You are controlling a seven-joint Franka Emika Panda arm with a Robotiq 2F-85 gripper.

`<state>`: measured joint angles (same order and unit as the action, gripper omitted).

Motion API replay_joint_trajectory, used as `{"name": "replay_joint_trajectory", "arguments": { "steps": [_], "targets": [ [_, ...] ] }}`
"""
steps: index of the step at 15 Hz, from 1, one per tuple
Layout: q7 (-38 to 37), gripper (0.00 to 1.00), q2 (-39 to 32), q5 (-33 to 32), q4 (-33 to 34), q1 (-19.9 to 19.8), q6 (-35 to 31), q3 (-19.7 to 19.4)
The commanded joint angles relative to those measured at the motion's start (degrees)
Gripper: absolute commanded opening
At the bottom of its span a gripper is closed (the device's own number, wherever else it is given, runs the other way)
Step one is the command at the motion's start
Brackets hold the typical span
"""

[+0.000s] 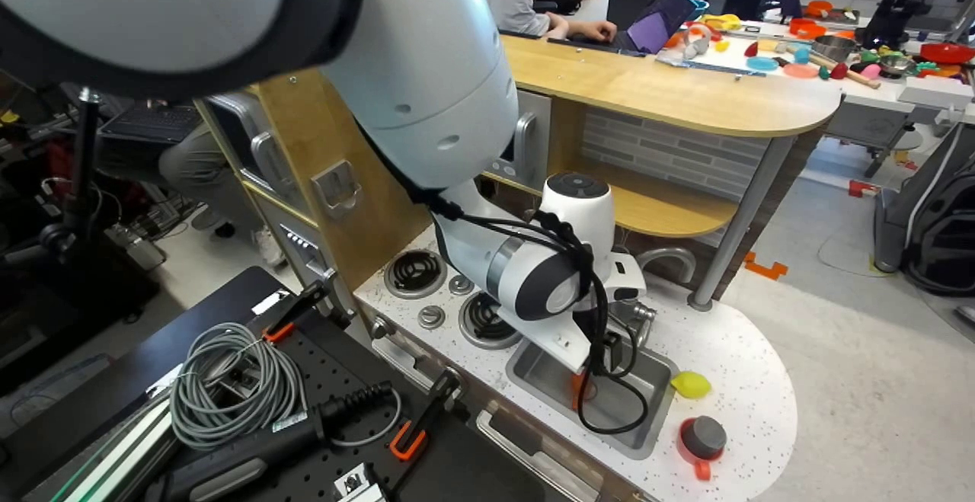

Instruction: Take the orange object from the stove and put it in the sink

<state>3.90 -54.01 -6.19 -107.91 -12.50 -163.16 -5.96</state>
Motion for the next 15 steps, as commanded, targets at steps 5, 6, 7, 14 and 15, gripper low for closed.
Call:
{"name": "replay_joint_trajectory", "arguments": {
  "steps": [5,6,7,14,15],
  "targets": [
    [-2.0,1.0,25.4,0.1,-24.1,3.4,2.5,-4.1],
    [0.4,1.0,28.4,0.8,-26.3,1.4,4.3,-2.3],
    [4.3,1.0,31.6,2.1,-28.7,-1.6,7.3,0.6],
    [2.8,1.0,30.5,0.9,-27.9,0.2,6.6,-1.1],
    [2.9,1.0,30.5,0.9,-27.9,0.2,6.6,-1.1]
  ]
}}
